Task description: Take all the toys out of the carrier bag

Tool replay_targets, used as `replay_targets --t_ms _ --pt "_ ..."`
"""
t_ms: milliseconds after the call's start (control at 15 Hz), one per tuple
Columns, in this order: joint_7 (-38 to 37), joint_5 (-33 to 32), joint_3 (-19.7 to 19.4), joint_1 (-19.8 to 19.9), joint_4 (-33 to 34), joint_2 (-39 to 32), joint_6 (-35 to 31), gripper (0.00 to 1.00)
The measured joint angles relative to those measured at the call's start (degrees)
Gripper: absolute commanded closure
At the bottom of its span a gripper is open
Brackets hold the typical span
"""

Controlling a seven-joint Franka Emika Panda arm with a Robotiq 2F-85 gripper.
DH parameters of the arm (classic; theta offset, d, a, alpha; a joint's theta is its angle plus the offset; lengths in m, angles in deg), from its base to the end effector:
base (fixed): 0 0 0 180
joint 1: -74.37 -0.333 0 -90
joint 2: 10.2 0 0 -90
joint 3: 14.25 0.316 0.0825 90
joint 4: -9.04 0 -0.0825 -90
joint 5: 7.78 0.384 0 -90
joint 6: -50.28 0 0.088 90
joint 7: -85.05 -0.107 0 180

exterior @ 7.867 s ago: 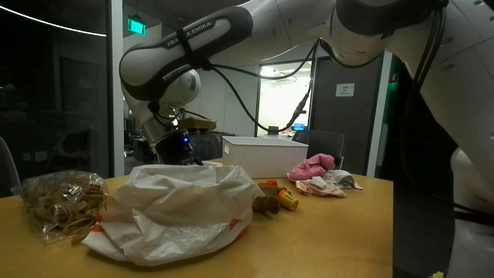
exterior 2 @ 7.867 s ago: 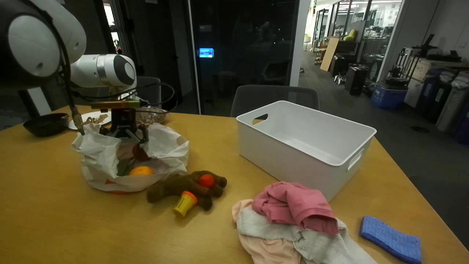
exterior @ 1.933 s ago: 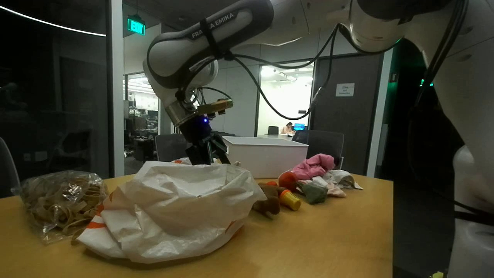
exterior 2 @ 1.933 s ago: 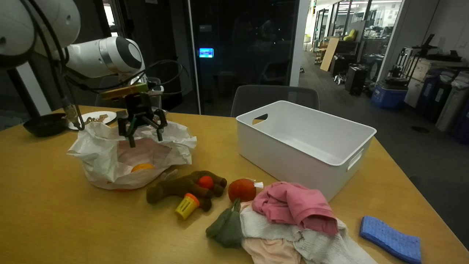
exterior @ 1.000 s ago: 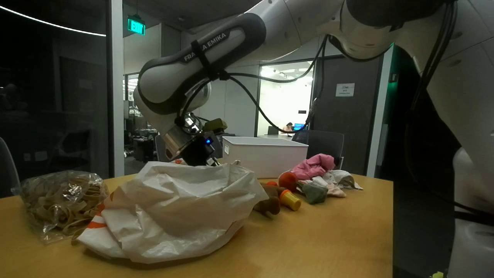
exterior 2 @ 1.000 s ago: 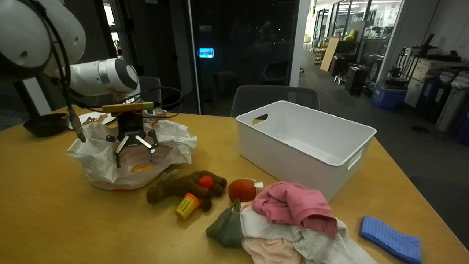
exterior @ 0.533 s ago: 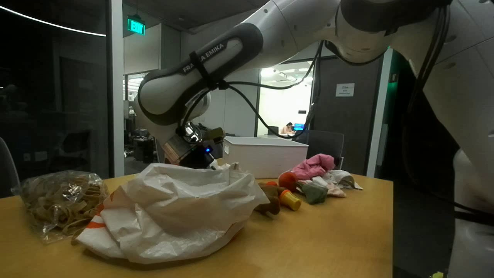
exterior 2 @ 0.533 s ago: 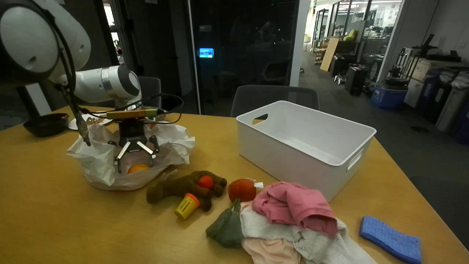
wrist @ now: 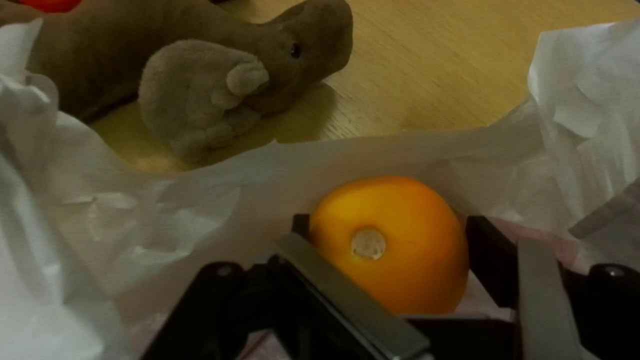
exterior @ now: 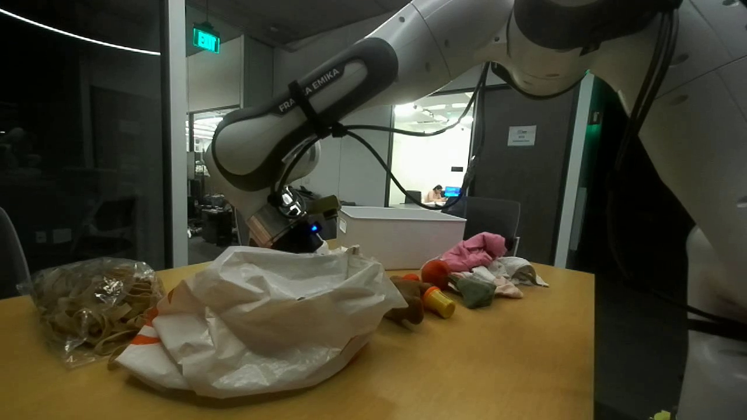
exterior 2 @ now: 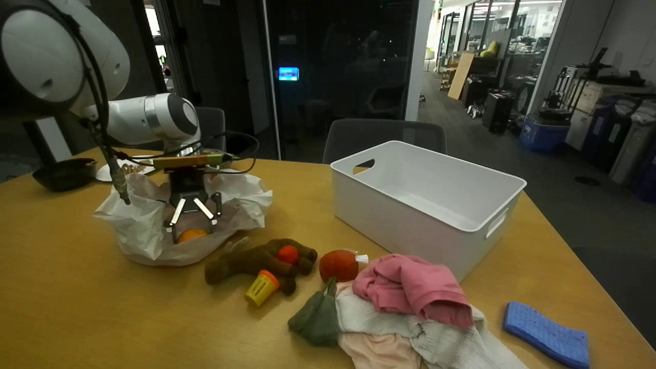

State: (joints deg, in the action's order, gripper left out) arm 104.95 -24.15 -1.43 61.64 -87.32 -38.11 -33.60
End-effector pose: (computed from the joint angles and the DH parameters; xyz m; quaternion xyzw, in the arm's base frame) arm 0.5460 0.2128 0.2938 0.8492 0.3985 -0.3311 0.1019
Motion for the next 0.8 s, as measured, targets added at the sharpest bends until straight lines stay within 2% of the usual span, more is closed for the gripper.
replay_targets --t_ms 333,800 --pt "-2.1 0.1 -0.3 0.3 0.2 1.9 -0.4 0.47" --pt "-8.9 0.3 -1.8 1.4 0.9 10.8 -0.3 0.47"
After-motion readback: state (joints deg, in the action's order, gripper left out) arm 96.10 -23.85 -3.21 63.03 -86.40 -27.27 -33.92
